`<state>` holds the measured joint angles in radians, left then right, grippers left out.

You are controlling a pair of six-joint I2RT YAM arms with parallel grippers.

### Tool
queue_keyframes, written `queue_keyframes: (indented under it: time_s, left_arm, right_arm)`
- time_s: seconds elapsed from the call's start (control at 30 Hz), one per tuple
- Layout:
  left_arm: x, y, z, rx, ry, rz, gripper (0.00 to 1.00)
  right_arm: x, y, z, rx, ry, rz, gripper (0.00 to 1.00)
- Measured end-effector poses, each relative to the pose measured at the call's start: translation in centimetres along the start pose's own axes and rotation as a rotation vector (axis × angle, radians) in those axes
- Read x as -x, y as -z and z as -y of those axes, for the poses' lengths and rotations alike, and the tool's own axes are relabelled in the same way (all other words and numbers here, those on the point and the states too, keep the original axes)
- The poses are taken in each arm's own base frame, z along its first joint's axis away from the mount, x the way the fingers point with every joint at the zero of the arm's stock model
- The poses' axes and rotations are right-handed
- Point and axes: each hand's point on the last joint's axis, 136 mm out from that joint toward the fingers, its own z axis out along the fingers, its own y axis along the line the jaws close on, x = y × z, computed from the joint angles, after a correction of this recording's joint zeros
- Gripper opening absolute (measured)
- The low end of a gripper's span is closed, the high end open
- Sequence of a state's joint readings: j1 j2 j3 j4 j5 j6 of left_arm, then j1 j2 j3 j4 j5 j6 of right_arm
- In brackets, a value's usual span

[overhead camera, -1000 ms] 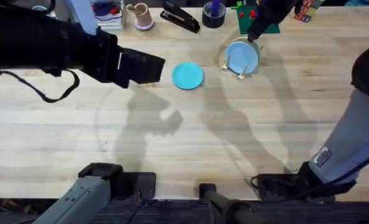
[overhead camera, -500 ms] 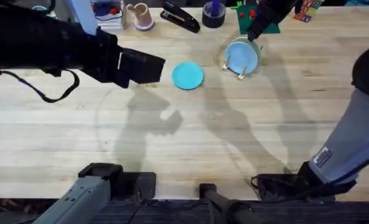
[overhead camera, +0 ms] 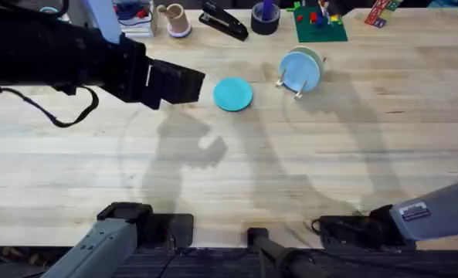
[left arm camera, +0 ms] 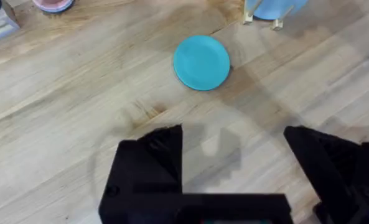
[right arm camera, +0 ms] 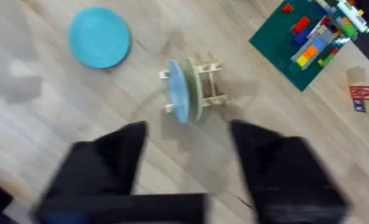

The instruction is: Pick up the plates from the table one by one and place each into a slot on the dish rack.

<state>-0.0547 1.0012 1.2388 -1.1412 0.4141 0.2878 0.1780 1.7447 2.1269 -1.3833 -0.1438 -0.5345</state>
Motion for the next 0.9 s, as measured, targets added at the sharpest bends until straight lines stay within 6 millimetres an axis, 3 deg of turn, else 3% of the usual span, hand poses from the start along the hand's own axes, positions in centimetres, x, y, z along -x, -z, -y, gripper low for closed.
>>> queue_keyframes:
  time_s: [0.03,0.1,0.37,0.6,0.73,0.9]
  left_arm:
    - [0.0,0.0,0.0,0.000,0.000,0.000,0.995]
    - [0.0,0.0,0.0,0.000,0.000,0.000,0.995]
    - [0.0,0.0,0.0,0.000,0.000,0.000,0.993]
    - [0.0,0.0,0.0,0.000,0.000,-0.001,0.993]
    - [0.0,0.0,0.0,0.000,0.000,-0.001,0.993]
    - [-0.5,0.0,0.1,-0.005,0.008,-0.018,0.993]
  right_arm:
    - [0.0,0.4,-0.5,0.003,0.002,0.004,0.919]
    - [0.3,1.3,-1.4,0.005,0.017,0.023,0.987]
    - [1.3,5.0,-4.2,-0.007,0.027,0.122,0.994]
    - [-0.4,8.2,-5.5,-0.026,-0.031,0.181,0.994]
    - [-2.5,7.9,-6.5,-0.012,-0.068,0.156,0.994]
    - [-4.6,5.6,-7.7,0.017,-0.092,0.110,0.995]
